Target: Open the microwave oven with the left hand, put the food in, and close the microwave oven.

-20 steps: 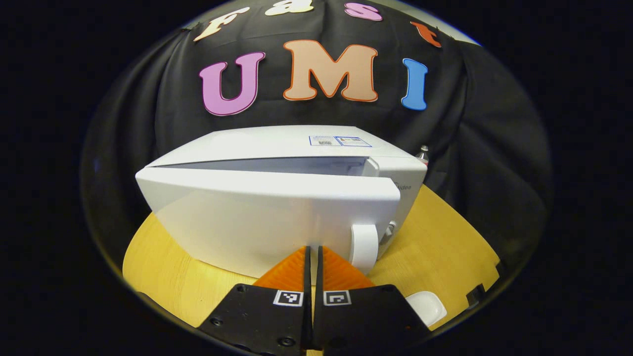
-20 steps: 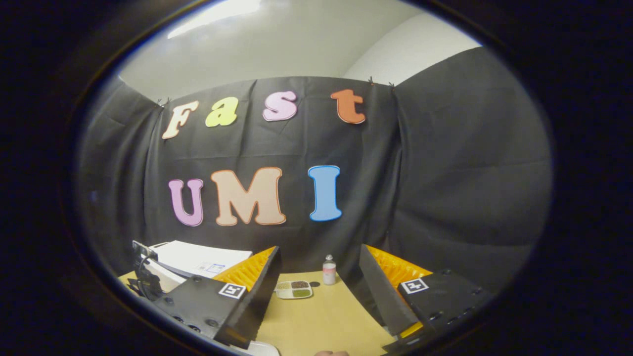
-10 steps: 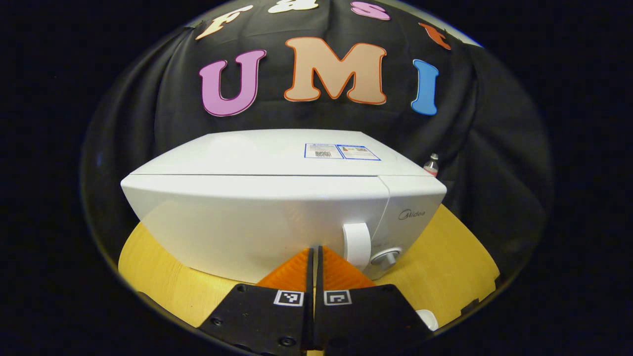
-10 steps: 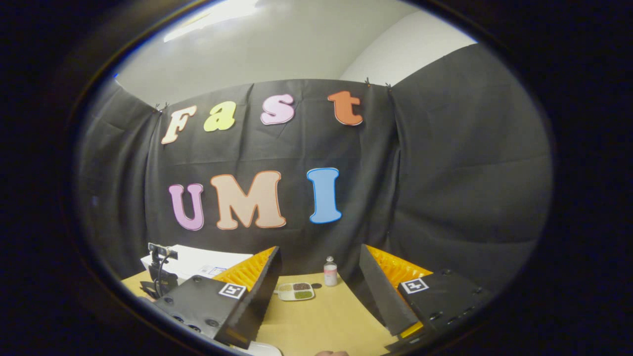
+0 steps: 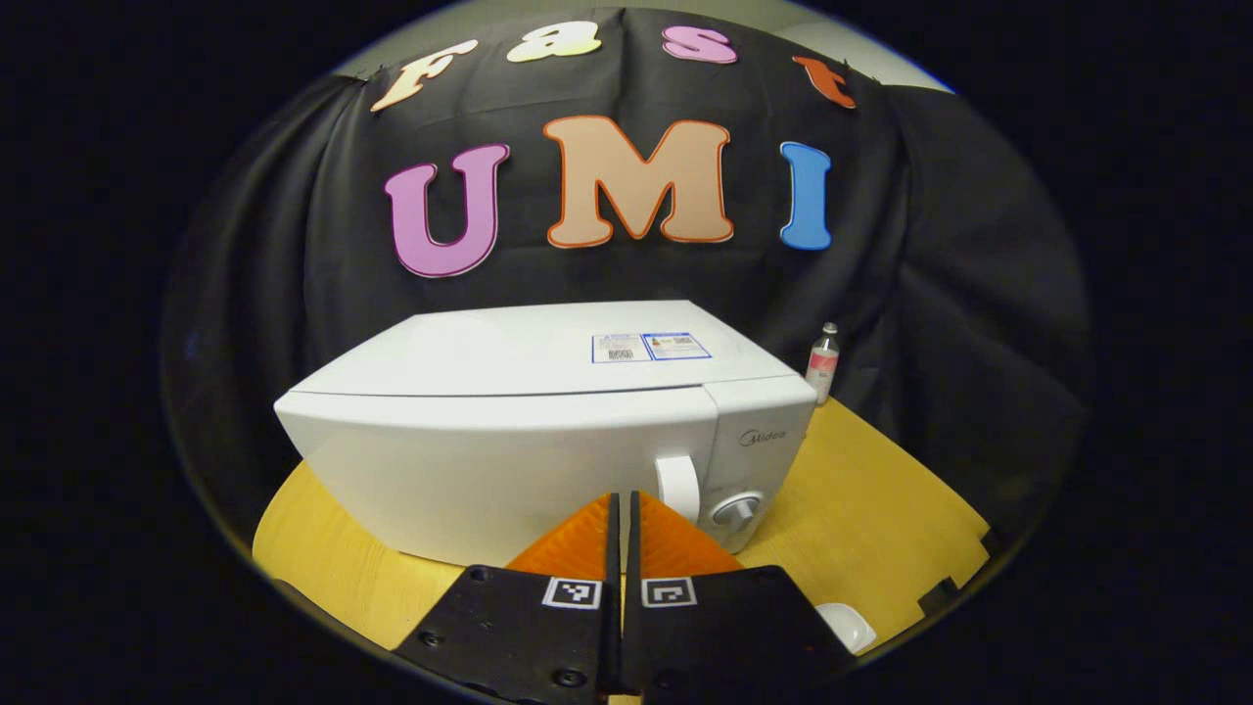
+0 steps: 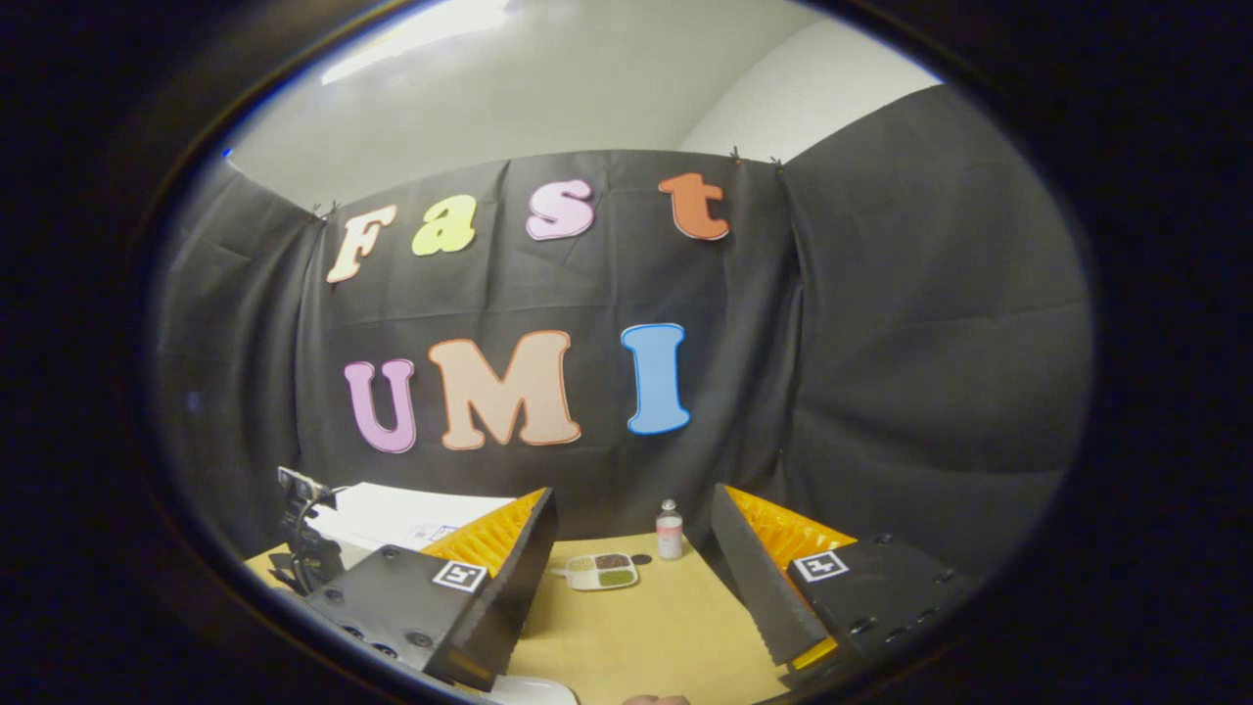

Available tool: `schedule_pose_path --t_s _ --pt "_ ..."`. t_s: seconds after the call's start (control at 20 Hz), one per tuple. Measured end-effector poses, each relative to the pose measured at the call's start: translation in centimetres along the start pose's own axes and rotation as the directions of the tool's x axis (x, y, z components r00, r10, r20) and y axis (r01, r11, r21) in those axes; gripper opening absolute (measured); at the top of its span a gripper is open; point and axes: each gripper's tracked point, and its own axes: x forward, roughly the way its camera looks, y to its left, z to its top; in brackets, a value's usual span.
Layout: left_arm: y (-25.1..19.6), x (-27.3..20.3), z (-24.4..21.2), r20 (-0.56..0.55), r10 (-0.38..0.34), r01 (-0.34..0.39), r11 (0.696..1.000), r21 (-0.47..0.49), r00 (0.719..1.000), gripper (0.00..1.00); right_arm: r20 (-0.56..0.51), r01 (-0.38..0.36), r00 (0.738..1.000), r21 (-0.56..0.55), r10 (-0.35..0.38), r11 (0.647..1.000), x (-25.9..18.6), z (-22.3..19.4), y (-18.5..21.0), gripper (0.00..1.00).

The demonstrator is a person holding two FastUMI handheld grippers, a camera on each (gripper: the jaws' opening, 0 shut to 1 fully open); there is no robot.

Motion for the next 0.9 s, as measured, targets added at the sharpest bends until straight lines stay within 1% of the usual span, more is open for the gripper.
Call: schedule_pose_path --t_s 0.2,0.25,0.3,0.35,0.4,0.45,0.5,0.55,0.6,0.65,0.7,0.85,0.9 --pt "1.1 -3.8 3.8 0.097 0.009 -0.011 1.000 0.025 0.995 0.01 -0.018 -0.030 0.999 0.005 0.030 1.000 0.2 -0.7 2.4 0.87" --pt "1.3 -4.7 5.0 0.125 -0.002 -0.002 1.000 0.027 0.992 0.01 -0.025 -0.038 0.999 0.012 0.038 0.999 0.1 -0.9 3.1 0.87" --pt "1.2 -5.6 6.4 0.154 -0.014 0.009 1.000 0.030 0.988 0.06 -0.028 -0.048 0.998 0.019 0.048 0.999 0.1 -1.0 4.0 0.87" --pt "1.2 -6.7 7.6 0.188 -0.024 0.018 0.999 0.035 0.982 0.18 -0.029 -0.056 0.998 0.021 0.057 0.998 -0.1 -1.0 4.8 0.87" --pt "1.3 -7.7 8.9 0.218 -0.039 0.031 0.999 0.042 0.975 0.41 -0.028 -0.061 0.998 0.018 0.062 0.998 0.0 -1.1 5.5 0.87" --pt "1.3 -8.6 9.9 0.244 -0.053 0.042 0.998 0.049 0.968 0.46 -0.027 -0.066 0.997 0.016 0.066 0.998 -0.2 -1.1 6.1 0.87" --pt "1.7 -9.8 11.1 0.270 -0.053 0.041 0.998 0.053 0.961 0.62 -0.029 -0.072 0.997 0.018 0.072 0.997 -0.3 -1.3 6.8 0.87" --pt "2.2 -10.6 12.0 0.288 -0.049 0.034 0.998 0.054 0.956 0.76 -0.028 -0.079 0.996 0.023 0.079 0.997 -0.5 -1.2 7.6 0.87" --pt "2.8 -11.6 13.0 0.306 -0.040 0.024 0.998 0.054 0.951 1.00 -0.027 -0.085 0.996 0.028 0.086 0.996 -0.6 -1.1 8.5 0.87" --pt "3.5 -12.2 13.7 0.322 -0.021 0.005 0.999 0.050 0.946 0.96 -0.025 -0.090 0.996 0.028 0.091 0.996 -0.7 -1.0 9.2 0.87" --pt "4.3 -13.2 14.3 0.335 -0.009 -0.005 0.999 0.039 0.942 0.96 -0.020 -0.096 0.995 0.028 0.097 0.995 -0.9 -0.9 10.1 0.87" --pt "5.4 -15.8 16.0 0.387 0.004 0.009 0.999 -0.032 0.922 0.96 -0.007 -0.104 0.995 0.033 0.104 0.994 -1.5 -0.7 11.9 0.87" --pt "5.9 -16.2 16.2 0.391 0.010 0.009 0.999 -0.046 0.920 0.96 -0.004 -0.106 0.994 0.039 0.106 0.994 -1.7 -0.7 12.4 0.87"
